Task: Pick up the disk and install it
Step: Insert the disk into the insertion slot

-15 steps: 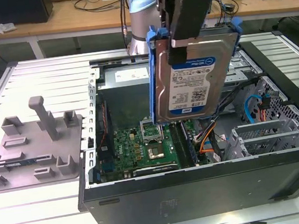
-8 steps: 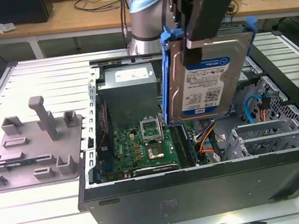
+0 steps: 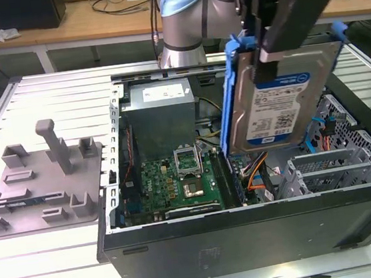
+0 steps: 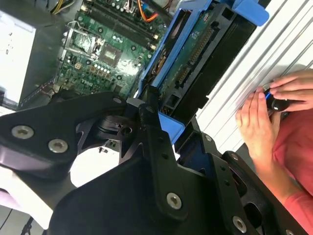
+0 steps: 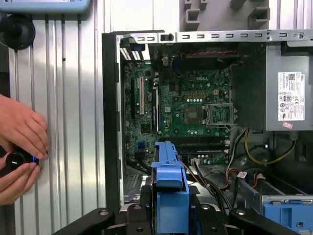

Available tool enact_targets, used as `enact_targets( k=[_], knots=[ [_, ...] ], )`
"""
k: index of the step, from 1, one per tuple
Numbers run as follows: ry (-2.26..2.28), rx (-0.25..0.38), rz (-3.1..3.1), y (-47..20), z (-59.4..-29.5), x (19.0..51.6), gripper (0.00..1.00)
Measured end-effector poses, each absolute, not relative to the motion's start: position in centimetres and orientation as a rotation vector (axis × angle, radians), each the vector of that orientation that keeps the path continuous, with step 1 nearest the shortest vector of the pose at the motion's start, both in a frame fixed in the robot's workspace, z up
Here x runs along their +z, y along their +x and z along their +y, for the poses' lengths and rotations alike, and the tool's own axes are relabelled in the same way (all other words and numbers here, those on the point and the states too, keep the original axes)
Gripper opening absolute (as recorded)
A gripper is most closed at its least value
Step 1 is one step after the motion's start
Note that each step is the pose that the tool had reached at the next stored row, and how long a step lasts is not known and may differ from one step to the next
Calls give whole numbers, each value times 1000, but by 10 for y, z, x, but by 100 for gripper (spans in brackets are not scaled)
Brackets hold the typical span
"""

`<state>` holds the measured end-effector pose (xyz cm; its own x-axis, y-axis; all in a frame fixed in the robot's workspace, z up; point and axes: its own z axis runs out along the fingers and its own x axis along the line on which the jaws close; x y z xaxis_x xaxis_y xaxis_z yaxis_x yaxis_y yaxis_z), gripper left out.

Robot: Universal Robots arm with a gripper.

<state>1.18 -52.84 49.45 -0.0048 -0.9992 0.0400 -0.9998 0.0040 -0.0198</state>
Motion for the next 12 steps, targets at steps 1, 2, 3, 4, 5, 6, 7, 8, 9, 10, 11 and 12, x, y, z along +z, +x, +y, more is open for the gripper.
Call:
enact_targets(
  k=[1, 2, 3, 4, 5, 6, 7, 8, 9, 10, 11, 12],
  knots=[
    [2204, 63, -2214, 18, -530, 494, 36],
    [2204, 61, -2214, 21, -530, 494, 36],
    [2203, 60, -2213, 24, -531, 494, 36],
    [2203, 59, -2212, 28, -531, 494, 36],
    [2203, 58, -2212, 31, -532, 494, 36],
    [2203, 57, -2213, 34, -533, 493, 36],
    [2204, 56, -2213, 37, -533, 493, 36],
    [2205, 53, -2214, 39, -533, 493, 36],
    [2206, 50, -2216, 42, -534, 493, 36],
    [2208, 46, -2218, 45, -535, 493, 36],
    [2211, 40, -2221, 48, -535, 492, 36],
    [2214, 33, -2224, 51, -536, 492, 36]
  ],
)
